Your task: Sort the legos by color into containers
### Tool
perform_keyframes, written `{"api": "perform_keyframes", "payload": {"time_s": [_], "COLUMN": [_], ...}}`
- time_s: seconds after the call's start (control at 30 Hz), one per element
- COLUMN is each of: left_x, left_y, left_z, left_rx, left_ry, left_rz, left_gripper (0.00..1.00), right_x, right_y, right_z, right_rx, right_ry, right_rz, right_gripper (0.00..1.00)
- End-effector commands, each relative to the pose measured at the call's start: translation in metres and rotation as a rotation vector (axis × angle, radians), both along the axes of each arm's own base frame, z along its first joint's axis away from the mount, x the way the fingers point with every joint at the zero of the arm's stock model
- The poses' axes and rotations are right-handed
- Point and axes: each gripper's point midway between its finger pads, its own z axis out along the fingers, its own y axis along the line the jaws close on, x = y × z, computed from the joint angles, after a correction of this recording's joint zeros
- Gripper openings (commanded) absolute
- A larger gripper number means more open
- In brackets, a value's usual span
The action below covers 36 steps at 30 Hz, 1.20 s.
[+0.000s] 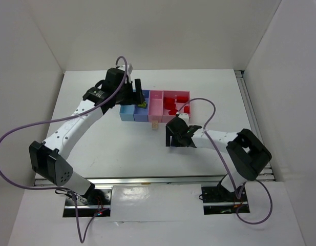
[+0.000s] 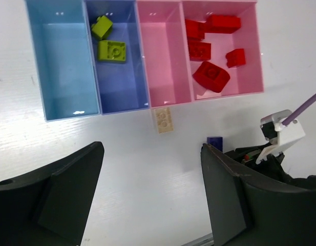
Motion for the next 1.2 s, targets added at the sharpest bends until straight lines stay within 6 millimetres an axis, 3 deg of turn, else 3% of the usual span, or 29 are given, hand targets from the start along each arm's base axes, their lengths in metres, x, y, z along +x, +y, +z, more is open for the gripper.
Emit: {"api": "perform_keyframes", "payload": {"time_s": [0.0,0.03,0.1,0.23,0.27,0.3,0.37,0.4,0.43,0.47,0.67,0.77,0.87,0.9,0.93,1.0,1.17], "left_x": [-0.003,-0.003,-0.004,-0.002,-0.002,-0.003,-0.003,-0.003,-0.003,-0.002,-0.004,-0.01,-0.021,-0.023,-0.027,-0.034,-0.043], "left_y": [0.012,0.011,0.009,0.013,0.013,0.013,0.018,0.018,0.021,0.022,0.029,0.036,0.044,0.047,0.045,0.049,0.036], "left_z": [0.002,0.002,0.002,-0.005,-0.005,-0.009,-0.005,-0.005,-0.002,-0.002,-0.013,-0.028,-0.041,-0.042,-0.044,-0.054,-0.06], "left_rx": [0.023,0.018,0.012,0.026,0.026,0.03,0.026,0.026,0.031,0.03,0.044,0.054,0.099,0.1,0.102,0.107,0.074], "left_ry": [-0.009,-0.007,-0.004,0.01,0.01,0.018,0.01,0.01,-0.002,-0.002,0.033,0.072,0.095,0.096,0.1,0.121,0.127], "left_rz": [0.001,-0.006,-0.015,-0.012,-0.012,-0.012,-0.001,-0.001,0.011,0.025,0.078,0.157,0.206,0.221,0.212,0.219,0.174], "left_gripper": [0.88,0.88,0.88,0.86,0.86,0.86,0.86,0.86,0.86,0.86,0.86,0.83,0.82,0.82,0.81,0.81,0.81], "right_x": [0.019,0.023,0.023,0.024,0.025,0.023,0.024,0.025,0.023,0.025,0.034,0.055,0.088,0.101,0.112,0.134,0.181], "right_y": [0.023,0.026,0.026,0.032,0.031,0.032,0.034,0.036,0.032,0.041,0.056,0.065,0.076,0.082,0.08,0.089,0.088], "right_z": [0.013,0.017,0.008,0.003,0.004,0.003,0.007,0.01,0.009,0.023,0.093,0.12,0.137,0.153,0.146,0.164,0.168], "right_rx": [0.036,0.049,0.03,-0.004,-0.01,-0.028,-0.036,-0.044,-0.063,-0.041,0.039,0.039,0.05,0.06,0.04,0.073,0.14], "right_ry": [-0.074,-0.089,-0.069,-0.066,-0.072,-0.066,-0.081,-0.087,-0.08,-0.101,-0.227,-0.297,-0.352,-0.389,-0.382,-0.428,-0.459], "right_rz": [-0.006,-0.006,-0.005,0.004,-0.001,0.005,0.005,0.008,0.004,0.014,0.05,0.064,0.054,0.061,0.052,0.053,0.037], "right_gripper": [0.97,0.95,0.93,0.8,0.74,0.6,0.45,0.32,0.29,0.27,0.25,0.25,0.25,0.25,0.25,0.25,0.28]}}
